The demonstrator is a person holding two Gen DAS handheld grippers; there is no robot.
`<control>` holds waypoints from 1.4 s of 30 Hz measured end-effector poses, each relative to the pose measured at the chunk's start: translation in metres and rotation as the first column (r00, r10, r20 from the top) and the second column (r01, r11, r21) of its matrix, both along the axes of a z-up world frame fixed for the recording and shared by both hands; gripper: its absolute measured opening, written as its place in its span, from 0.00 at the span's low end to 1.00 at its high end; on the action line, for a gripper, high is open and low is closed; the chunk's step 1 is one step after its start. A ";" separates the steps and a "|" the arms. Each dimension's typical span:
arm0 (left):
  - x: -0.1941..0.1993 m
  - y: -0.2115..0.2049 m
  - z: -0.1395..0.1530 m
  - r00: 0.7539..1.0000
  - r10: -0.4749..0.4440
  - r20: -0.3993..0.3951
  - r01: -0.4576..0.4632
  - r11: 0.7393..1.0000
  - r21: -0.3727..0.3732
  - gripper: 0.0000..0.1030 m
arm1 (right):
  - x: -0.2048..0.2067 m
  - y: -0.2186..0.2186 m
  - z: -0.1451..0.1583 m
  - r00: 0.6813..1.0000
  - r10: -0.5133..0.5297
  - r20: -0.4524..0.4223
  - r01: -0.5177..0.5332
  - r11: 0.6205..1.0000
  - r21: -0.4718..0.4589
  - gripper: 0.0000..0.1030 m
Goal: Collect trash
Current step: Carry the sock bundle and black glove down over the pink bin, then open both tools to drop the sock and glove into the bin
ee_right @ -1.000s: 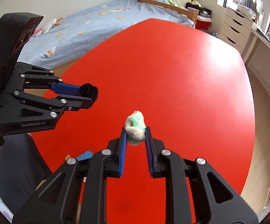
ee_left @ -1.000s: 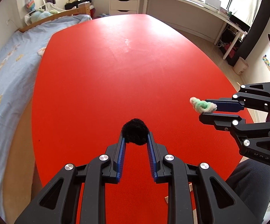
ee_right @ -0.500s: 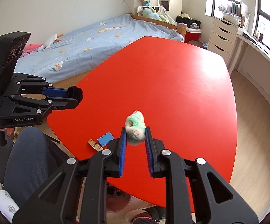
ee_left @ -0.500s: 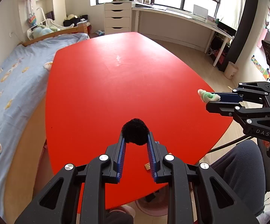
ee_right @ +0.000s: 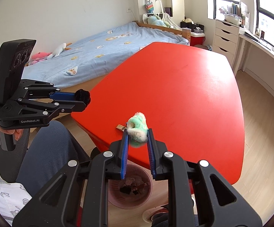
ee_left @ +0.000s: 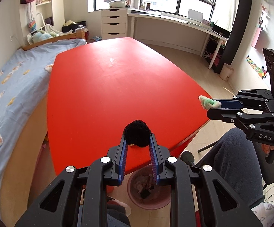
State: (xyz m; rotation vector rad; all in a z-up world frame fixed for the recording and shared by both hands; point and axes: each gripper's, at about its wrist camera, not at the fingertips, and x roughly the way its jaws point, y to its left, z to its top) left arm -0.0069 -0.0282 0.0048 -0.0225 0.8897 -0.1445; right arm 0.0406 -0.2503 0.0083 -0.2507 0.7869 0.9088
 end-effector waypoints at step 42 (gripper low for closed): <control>-0.048 -0.019 -0.030 0.995 -0.064 -0.080 0.055 0.992 -0.117 0.47 | -0.063 -0.003 -0.033 0.992 0.071 -0.106 -0.074 0.997 -0.028 0.41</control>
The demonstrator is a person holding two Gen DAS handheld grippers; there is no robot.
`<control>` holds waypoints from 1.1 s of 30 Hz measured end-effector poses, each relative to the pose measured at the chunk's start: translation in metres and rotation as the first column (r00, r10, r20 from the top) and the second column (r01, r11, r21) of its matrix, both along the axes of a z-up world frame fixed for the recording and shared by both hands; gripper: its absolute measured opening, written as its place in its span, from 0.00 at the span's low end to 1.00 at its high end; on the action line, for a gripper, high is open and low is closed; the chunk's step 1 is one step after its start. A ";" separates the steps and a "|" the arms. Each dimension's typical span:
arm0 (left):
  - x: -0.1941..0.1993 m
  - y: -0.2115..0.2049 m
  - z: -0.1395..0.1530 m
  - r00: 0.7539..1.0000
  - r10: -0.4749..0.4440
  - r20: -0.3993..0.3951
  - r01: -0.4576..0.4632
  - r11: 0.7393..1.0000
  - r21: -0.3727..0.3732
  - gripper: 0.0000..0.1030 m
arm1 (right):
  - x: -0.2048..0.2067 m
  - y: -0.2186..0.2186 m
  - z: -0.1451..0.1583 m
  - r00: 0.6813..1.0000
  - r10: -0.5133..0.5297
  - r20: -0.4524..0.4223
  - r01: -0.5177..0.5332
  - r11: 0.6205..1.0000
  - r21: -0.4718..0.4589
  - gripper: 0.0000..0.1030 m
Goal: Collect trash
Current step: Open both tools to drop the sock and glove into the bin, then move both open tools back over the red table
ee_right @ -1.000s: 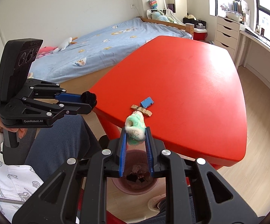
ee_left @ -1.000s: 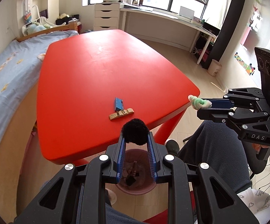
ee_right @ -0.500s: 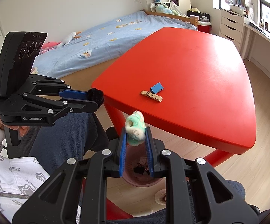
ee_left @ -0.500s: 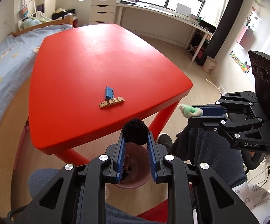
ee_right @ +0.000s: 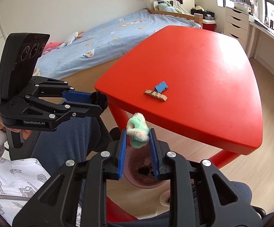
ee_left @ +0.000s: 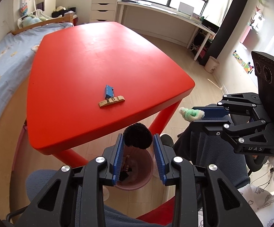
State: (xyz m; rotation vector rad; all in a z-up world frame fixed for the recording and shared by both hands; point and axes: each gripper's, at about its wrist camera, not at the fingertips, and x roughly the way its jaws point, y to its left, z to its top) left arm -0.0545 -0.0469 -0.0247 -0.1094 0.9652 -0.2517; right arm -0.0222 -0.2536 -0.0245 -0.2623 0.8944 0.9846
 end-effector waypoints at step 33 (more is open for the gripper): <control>0.015 0.023 0.002 0.994 0.107 -0.025 -0.107 0.994 -0.020 0.93 | 0.015 -0.004 -0.007 0.999 -0.021 -0.033 0.022 1.000 0.012 0.97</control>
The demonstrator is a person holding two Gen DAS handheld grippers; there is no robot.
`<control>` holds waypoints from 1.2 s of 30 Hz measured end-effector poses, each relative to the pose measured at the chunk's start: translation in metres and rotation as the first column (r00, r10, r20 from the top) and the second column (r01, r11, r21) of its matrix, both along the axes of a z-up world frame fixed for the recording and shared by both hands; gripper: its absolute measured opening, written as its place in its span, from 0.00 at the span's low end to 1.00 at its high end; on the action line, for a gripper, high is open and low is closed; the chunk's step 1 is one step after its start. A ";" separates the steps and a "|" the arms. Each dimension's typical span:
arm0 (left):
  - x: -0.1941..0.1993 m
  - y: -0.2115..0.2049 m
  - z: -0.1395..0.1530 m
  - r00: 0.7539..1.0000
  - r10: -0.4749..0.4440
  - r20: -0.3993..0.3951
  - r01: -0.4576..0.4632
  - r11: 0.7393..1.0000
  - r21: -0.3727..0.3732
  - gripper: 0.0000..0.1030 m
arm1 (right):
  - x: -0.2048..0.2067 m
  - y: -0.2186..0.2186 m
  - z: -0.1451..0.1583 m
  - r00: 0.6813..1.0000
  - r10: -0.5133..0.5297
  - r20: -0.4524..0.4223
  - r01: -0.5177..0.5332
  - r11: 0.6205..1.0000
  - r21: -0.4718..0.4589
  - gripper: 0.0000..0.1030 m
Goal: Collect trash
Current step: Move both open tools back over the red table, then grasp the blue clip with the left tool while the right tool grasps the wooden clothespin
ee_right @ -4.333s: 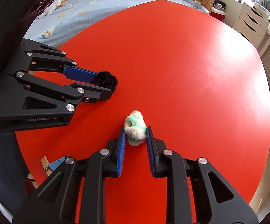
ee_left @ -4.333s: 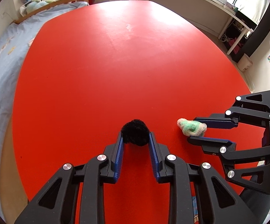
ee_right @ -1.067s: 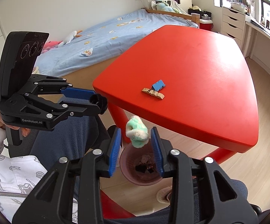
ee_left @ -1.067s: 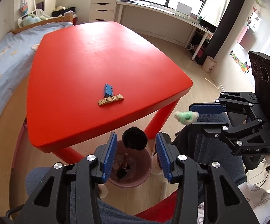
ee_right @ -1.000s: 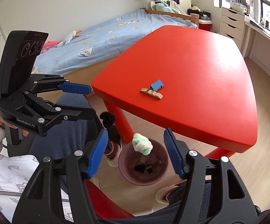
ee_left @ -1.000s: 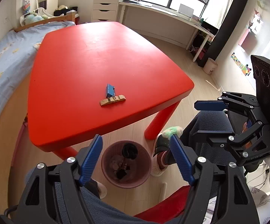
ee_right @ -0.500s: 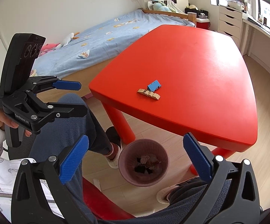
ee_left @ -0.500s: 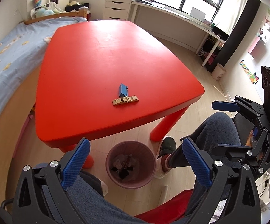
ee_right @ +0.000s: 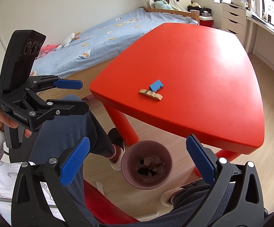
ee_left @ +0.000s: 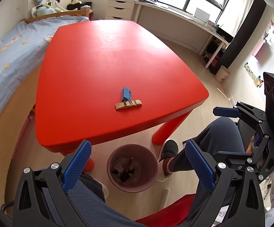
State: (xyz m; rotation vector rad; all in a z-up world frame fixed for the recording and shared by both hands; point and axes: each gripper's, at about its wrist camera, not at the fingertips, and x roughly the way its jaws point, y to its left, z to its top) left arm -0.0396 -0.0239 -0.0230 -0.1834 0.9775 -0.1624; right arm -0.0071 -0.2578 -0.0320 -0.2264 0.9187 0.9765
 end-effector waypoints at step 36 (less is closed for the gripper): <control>0.149 0.009 -0.049 0.979 -0.033 -0.201 0.053 0.994 0.093 0.93 | 0.073 0.040 -0.004 0.994 0.108 0.018 -0.106 0.991 -0.078 0.97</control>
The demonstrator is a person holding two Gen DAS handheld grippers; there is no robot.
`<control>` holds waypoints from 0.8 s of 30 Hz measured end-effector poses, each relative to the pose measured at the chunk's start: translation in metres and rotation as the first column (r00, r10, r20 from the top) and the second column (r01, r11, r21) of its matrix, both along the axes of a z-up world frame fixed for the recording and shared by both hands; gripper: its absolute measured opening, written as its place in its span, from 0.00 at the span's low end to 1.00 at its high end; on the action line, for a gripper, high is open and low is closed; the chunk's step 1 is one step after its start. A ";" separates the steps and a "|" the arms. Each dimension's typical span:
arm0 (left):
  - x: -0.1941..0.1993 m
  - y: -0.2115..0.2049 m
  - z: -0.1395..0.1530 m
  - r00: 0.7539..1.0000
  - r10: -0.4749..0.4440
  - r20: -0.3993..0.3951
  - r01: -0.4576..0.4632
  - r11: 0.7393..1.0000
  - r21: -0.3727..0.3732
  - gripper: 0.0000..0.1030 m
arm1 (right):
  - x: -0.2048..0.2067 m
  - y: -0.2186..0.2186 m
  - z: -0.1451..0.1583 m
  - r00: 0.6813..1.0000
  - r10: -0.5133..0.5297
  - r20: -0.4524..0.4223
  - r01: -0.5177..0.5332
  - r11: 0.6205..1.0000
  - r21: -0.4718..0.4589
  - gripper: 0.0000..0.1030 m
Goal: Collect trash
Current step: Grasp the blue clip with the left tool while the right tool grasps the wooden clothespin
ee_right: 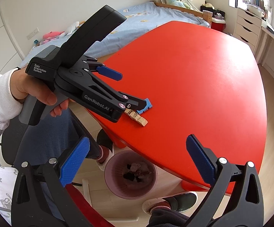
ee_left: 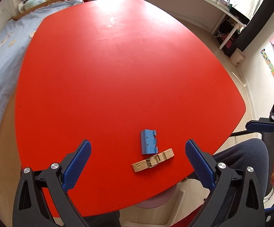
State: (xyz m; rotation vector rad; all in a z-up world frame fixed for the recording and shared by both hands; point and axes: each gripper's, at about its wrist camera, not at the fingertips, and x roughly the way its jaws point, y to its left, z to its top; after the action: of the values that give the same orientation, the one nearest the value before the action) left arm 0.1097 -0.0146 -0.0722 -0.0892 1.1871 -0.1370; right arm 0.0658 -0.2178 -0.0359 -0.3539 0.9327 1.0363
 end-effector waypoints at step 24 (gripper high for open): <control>0.010 -0.012 -0.021 0.999 0.026 -0.033 -0.022 0.994 0.110 0.64 | 0.013 0.011 -0.013 1.000 0.004 -0.019 -0.004 0.999 -0.032 0.97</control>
State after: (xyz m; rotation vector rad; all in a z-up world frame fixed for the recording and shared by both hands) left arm 0.1198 -0.0263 -0.0936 -0.0098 1.2249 -0.0492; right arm 0.0791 -0.2071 -0.0486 -0.3729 0.9670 1.0309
